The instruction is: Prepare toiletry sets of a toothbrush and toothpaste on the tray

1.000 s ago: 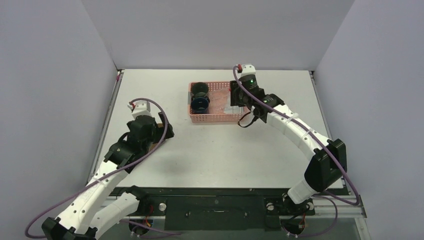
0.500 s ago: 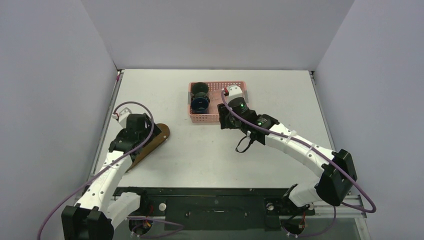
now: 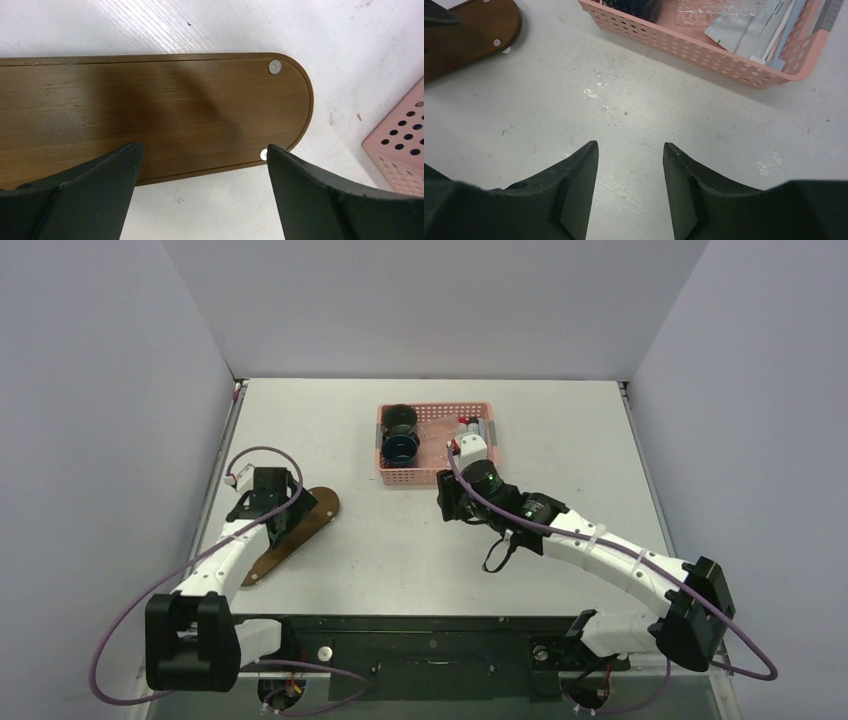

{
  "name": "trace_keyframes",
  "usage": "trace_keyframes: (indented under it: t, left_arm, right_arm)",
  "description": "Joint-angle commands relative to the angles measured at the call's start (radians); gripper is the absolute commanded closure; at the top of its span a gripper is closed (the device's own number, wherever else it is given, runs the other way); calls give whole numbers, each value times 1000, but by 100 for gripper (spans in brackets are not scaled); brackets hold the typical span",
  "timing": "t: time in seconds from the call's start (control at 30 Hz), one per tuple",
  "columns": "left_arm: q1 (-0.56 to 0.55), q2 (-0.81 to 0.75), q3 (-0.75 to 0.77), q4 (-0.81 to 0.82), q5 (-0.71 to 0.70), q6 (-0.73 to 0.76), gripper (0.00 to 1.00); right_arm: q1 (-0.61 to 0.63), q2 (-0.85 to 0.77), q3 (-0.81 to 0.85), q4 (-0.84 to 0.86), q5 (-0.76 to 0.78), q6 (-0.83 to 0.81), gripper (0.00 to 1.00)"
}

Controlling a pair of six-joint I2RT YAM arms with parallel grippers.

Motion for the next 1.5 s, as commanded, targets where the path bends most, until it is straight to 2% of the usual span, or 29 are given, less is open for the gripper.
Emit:
trace_keyframes:
  t: [0.0, 0.23, 0.7, 1.0, 1.47]
  left_arm:
    - [15, 60, 31, 82, 29, 16, 7]
    - [15, 145, 47, 131, 90, 72, 11]
    - [-7, 279, 54, 313, 337, 102, 15]
    - [-78, 352, 79, 386, 389, 110, 16]
    - [-156, 396, 85, 412, 438, 141, 18]
  right_arm:
    - [20, -50, -27, 50, 0, 16, 53]
    - [32, -68, -58, 54, 2, 16, 53]
    - [55, -102, -114, 77, -44, 34, 53]
    - [81, -102, -135, 90, -54, 48, 53]
    - [96, -119, -166, 91, -38, 57, 53]
